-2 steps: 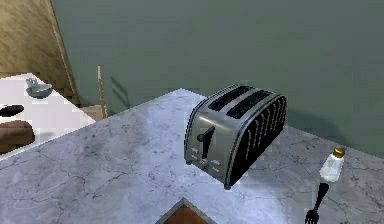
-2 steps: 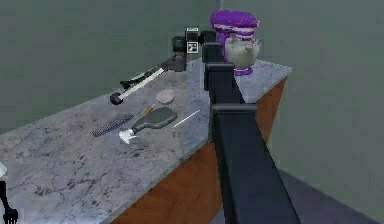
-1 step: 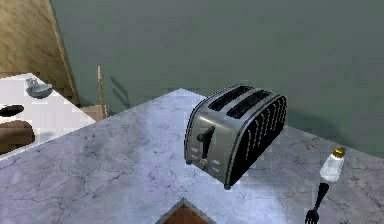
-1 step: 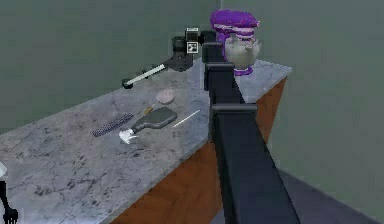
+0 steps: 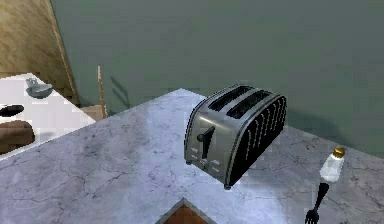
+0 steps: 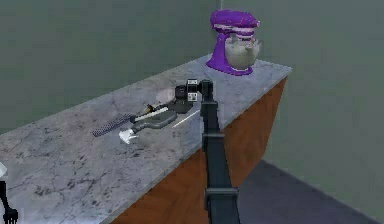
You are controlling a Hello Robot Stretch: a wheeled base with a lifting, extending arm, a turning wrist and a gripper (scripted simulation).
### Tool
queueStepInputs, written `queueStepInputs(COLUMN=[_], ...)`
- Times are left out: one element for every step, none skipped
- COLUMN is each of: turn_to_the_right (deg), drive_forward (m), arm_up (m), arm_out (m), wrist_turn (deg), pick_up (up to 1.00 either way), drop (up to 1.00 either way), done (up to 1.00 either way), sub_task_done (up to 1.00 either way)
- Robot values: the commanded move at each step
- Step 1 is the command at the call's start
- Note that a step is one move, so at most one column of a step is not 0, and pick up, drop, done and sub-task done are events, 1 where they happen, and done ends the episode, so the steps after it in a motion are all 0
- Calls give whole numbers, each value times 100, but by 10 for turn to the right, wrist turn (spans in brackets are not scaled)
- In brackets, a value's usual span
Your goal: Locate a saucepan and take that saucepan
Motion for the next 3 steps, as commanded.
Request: queueStepInputs(turn_to_the_right=[0, 0, 0], drive_forward=[0, 0, 0], arm_up=[0, 10, 0], arm_out=[0, 0, 0], wrist_turn=[0, 0, 0], pick_up=[100, 0, 0], drop=[0, 0, 0], done=[0, 0, 100], sub_task_done=[0, 0, 0])
